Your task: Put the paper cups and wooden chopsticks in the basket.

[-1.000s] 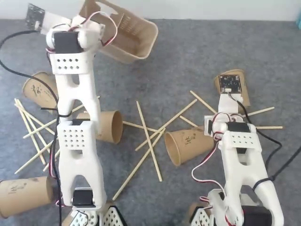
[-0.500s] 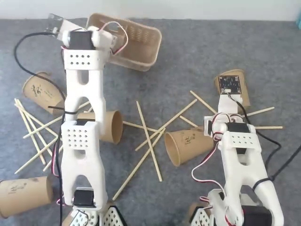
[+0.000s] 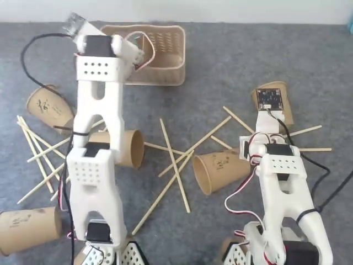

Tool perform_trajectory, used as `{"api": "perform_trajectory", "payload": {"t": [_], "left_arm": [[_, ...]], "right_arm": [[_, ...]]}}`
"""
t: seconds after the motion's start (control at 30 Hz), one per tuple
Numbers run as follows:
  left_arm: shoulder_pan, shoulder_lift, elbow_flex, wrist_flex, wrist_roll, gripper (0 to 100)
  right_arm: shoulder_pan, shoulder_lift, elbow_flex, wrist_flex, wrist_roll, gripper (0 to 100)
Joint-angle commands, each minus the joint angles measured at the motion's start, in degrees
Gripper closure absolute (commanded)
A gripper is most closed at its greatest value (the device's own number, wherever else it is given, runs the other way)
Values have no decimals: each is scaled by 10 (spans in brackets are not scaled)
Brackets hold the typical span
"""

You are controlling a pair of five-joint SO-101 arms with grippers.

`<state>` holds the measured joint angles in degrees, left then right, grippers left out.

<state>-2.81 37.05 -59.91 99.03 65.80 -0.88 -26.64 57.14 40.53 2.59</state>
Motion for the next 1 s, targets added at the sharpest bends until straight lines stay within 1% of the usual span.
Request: {"api": "perform_trajectory", "payload": {"t": [0.0,0.17,0.3,0.4,0.5,0.63,0.73,0.8,0.87,0.97], "left_arm": [[2,-94,-5,16,-18,891],[2,-143,-6,16,-47,881],[0,-169,-10,16,-69,806],[-1,-214,-7,16,-115,783],[-2,-273,14,17,-188,783],[-47,-364,90,16,-248,783],[-82,-409,159,15,-298,783],[-106,-419,197,14,-331,781],[-135,-419,222,11,-358,780],[-175,-410,248,-18,-386,780]], "right_arm": [[-7,1,-4,-11,11,990],[-7,1,-4,-10,11,990],[-7,1,-4,-9,11,990],[-6,1,-4,-8,11,990],[-3,0,-4,-3,9,990],[-7,-5,-4,9,8,990],[-6,-6,-13,23,6,990],[-5,-7,-34,39,-20,990],[-6,-7,-80,80,-48,990],[-7,-6,-178,172,-57,990]]}}
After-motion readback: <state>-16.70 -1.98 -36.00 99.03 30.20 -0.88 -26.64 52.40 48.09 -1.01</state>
